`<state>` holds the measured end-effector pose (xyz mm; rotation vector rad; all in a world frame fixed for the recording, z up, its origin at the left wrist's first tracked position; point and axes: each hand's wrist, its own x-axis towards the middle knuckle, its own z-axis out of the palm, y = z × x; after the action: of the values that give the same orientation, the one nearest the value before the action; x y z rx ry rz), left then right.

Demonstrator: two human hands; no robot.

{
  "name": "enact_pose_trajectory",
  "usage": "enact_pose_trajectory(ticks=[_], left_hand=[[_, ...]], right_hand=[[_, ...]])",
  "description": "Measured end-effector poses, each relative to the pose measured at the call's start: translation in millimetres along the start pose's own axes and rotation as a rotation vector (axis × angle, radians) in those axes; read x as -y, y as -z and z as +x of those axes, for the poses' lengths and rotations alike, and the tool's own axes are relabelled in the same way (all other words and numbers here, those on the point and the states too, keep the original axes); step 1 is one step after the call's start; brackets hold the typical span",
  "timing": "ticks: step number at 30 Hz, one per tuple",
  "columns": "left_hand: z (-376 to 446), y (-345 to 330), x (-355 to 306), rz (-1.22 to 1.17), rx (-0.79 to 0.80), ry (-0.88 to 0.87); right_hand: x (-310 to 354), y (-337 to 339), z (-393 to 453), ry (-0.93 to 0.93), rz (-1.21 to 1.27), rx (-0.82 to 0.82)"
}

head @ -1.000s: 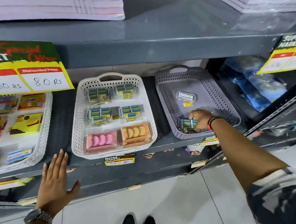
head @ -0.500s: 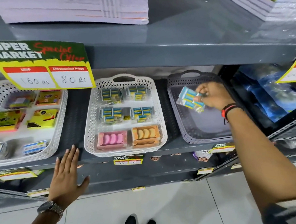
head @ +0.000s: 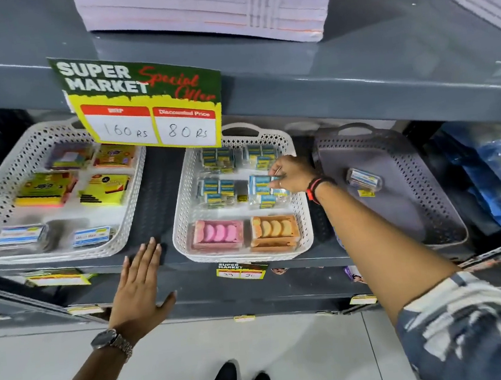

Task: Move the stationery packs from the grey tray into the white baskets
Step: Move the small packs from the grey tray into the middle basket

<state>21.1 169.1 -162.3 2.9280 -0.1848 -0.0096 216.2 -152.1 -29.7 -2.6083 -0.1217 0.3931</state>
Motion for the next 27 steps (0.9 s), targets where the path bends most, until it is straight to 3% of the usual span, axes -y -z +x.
enact_pose_trajectory(ticks=[7, 11, 15, 21, 24, 27], left_hand=[[-1.2, -0.8, 1.5, -0.004, -0.012, -0.018], [-1.9, -1.0, 2.7, -0.003, -0.004, -0.018], [-2.6, -0.7, 3.3, -0.01, -0.015, -0.02], [-2.0, -2.6, 1.9, -0.009, -0.028, -0.005], [-0.9, -5.0, 2.1, 0.011, -0.018, 0.003], [0.4, -6.4, 2.1, 0.04, -0.01, 0.007]], right_hand=[[-7.1, -18.1, 18.6, -0.026, -0.047, -0.033], [-7.9, -27.7, 16.8, 0.012, -0.214, -0.117], [-8.1, -16.7, 8.9, 0.084, -0.239, -0.309], [-53.6, 23.5, -12.1, -0.062, -0.121, -0.651], [-94.4, 35.4, -19.4, -0.192, -0.17, -0.629], [-134.6, 35.7, -19.5, -0.299, -0.213, -0.495]])
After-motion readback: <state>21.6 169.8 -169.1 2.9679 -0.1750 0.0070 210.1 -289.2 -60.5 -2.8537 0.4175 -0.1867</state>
